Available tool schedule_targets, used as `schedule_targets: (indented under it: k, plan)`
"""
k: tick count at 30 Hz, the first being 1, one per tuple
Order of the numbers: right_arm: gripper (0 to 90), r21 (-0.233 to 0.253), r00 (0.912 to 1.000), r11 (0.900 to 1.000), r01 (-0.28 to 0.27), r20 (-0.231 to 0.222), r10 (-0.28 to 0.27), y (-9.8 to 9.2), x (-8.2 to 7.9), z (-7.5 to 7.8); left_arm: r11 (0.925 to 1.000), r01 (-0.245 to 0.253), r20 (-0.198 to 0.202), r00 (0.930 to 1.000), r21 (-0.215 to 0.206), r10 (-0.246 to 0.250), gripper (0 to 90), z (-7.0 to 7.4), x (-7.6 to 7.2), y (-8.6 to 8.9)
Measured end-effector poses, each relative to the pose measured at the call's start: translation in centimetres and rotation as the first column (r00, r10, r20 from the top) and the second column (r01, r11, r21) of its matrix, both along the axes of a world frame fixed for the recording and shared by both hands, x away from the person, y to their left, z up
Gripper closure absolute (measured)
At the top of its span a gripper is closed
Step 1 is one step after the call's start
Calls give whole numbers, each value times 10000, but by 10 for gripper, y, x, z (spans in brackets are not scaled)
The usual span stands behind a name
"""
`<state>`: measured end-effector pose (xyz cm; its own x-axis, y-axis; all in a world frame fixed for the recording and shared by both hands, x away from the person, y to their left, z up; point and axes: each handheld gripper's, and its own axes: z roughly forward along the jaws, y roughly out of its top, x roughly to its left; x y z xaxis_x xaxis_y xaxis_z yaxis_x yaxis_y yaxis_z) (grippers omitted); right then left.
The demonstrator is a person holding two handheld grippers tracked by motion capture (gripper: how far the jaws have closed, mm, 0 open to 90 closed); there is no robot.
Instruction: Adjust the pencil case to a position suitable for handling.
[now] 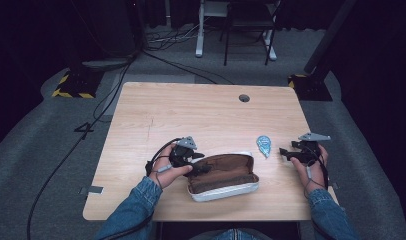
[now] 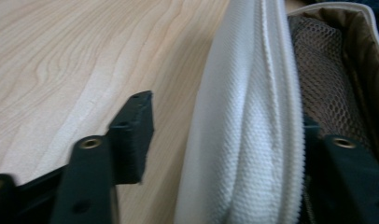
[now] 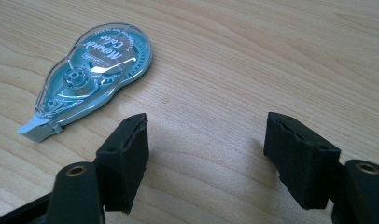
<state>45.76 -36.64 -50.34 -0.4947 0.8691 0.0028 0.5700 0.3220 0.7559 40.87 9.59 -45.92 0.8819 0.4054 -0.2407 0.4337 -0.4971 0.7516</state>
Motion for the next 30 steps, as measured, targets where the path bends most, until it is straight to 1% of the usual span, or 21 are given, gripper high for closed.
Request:
schedule_targets:
  k: [1,3,7,9,11,13,16,19,20,21,26,27,29,30]
  plan:
    - [311,0,10000,10000,0,0,0,0,0,0,10000,0,0,10000,0,0,307,0,0,0]
    - [311,-1,10000,10000,0,0,0,0,0,0,10000,-37,97,9999,-50,38,298,3,-1,1]
    - [311,-1,10000,10000,-1,-1,1,0,0,0,9999,-35,113,9999,-156,37,274,8,-2,1]
    - [311,1,10000,10000,-7,4,7,0,0,0,9999,63,119,9999,-135,-61,288,9,-2,1]
    - [311,-1,10000,10000,-3,1,3,0,0,0,9998,91,48,9999,-197,-90,343,9,-3,0]
    - [311,-3,10000,10000,-7,4,7,0,0,0,9998,50,86,10000,-199,-48,335,9,-3,0]
    - [311,5,10000,10000,-2,0,2,0,0,0,9998,-22,160,9999,-222,25,281,11,-3,1]
    - [311,-2,10000,10000,-6,4,6,0,0,0,9996,-139,194,9997,-232,144,293,11,-2,3]
    - [311,1,10000,10000,-1,0,1,0,0,0,9996,-181,211,9996,-207,185,322,11,-1,4]
    - [311,3,10000,10000,-4,2,4,0,0,0,9996,-250,226,9994,-152,253,332,11,-1,4]
    - [311,-3,10000,10000,-8,6,8,0,0,0,9976,-696,206,9974,-68,697,288,9,3,11]
    - [312,-2,10000,10000,-9,6,9,0,0,0,9974,-715,157,9973,-104,717,278,9,4,12]
    - [311,-2,10000,10000,-9,6,9,0,0,0,9975,-704,197,9973,-110,706,270,9,4,12]
    - [311,5,10000,10000,-3,3,3,0,0,0,9974,-698,285,9971,-156,703,266,11,3,12]
